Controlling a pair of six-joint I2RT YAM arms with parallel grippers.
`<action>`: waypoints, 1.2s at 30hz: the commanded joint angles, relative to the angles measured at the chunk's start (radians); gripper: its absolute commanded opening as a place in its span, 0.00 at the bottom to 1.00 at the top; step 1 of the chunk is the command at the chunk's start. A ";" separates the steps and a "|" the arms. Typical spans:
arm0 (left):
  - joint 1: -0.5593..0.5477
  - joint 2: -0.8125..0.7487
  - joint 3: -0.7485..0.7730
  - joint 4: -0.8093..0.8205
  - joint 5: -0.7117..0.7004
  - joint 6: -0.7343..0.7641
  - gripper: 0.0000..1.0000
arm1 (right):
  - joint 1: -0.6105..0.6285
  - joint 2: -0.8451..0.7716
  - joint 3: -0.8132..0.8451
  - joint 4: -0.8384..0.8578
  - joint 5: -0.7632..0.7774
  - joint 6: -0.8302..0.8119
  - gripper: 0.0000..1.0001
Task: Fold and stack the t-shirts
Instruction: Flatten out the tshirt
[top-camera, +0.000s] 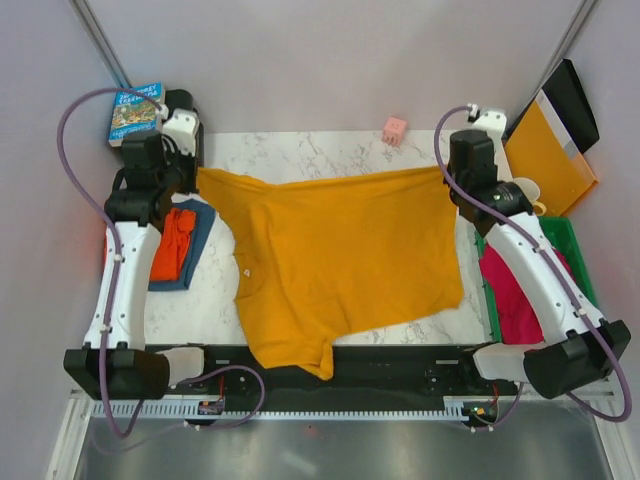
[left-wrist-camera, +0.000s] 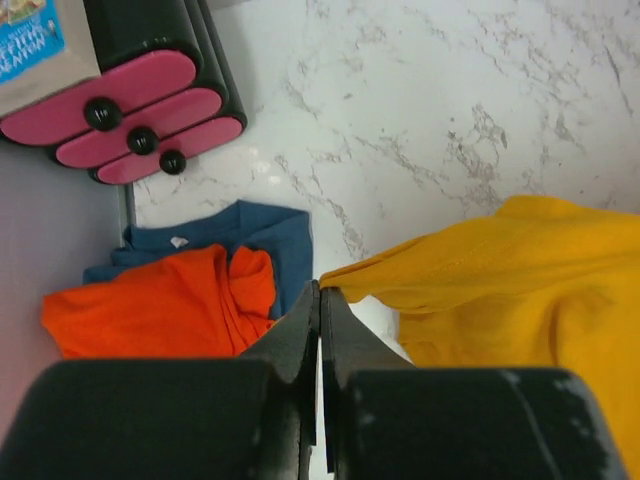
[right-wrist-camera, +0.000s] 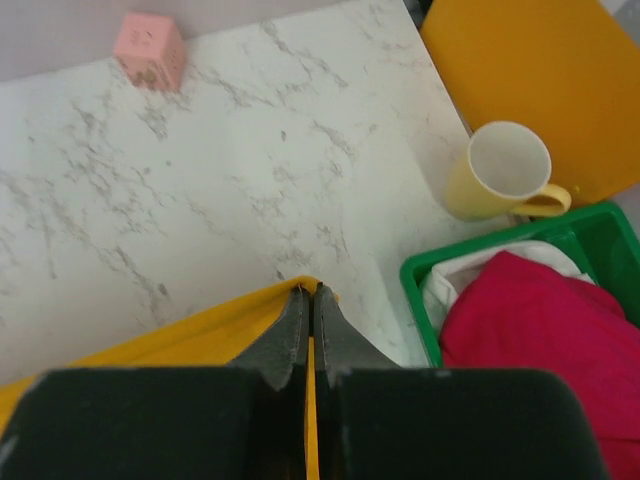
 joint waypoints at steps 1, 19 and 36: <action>0.007 0.062 0.356 0.089 -0.035 -0.054 0.02 | -0.006 0.021 0.351 0.079 -0.030 -0.006 0.00; 0.007 -0.340 0.531 -0.175 -0.049 -0.071 0.02 | 0.038 -0.363 0.366 -0.082 -0.021 -0.079 0.00; -0.031 -0.211 0.369 -0.188 0.034 -0.016 0.02 | 0.098 -0.184 0.239 -0.041 -0.019 0.048 0.00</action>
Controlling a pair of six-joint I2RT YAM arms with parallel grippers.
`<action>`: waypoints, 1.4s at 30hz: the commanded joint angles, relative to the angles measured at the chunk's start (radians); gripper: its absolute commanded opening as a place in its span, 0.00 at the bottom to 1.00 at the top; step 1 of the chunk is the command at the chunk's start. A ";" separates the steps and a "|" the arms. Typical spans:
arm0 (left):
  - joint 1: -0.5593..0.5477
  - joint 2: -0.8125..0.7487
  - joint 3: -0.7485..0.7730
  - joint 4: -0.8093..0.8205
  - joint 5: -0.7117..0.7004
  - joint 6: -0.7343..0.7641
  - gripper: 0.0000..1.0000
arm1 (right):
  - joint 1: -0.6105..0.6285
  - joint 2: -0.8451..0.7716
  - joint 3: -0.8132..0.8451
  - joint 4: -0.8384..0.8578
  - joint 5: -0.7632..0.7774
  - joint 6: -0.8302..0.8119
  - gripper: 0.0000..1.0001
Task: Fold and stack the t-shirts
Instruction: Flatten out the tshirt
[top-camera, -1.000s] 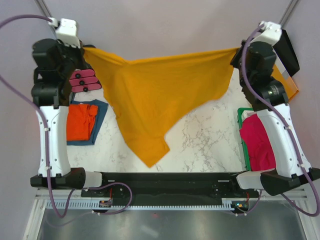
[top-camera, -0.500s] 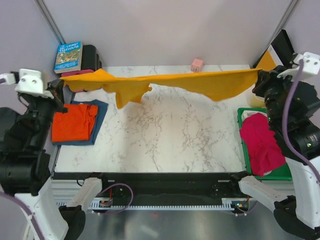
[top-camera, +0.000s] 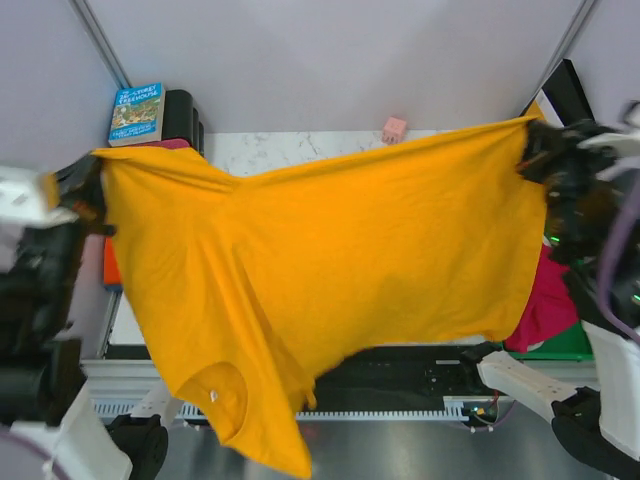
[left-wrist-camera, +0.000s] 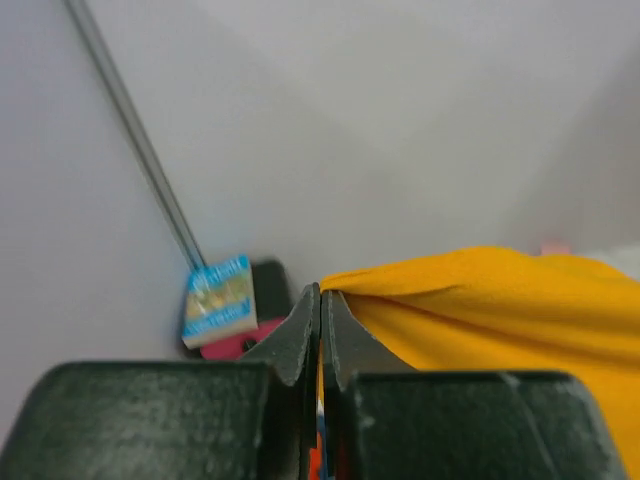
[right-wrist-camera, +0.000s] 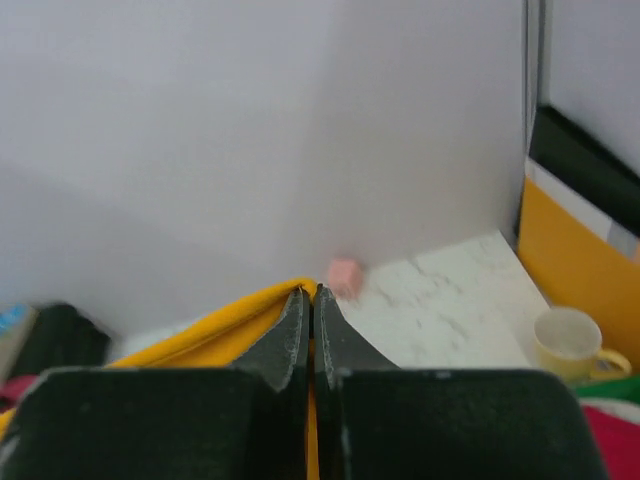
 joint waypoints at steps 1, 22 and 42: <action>0.002 0.150 -0.473 0.032 0.029 0.058 0.02 | -0.052 0.134 -0.305 0.005 -0.019 0.098 0.00; 0.059 0.655 -0.678 0.400 -0.048 0.075 0.02 | -0.250 0.453 -0.541 0.112 -0.092 0.158 0.00; 0.158 0.186 -0.025 0.084 0.266 -0.235 0.02 | -0.153 -0.028 -0.095 0.045 -0.118 0.063 0.00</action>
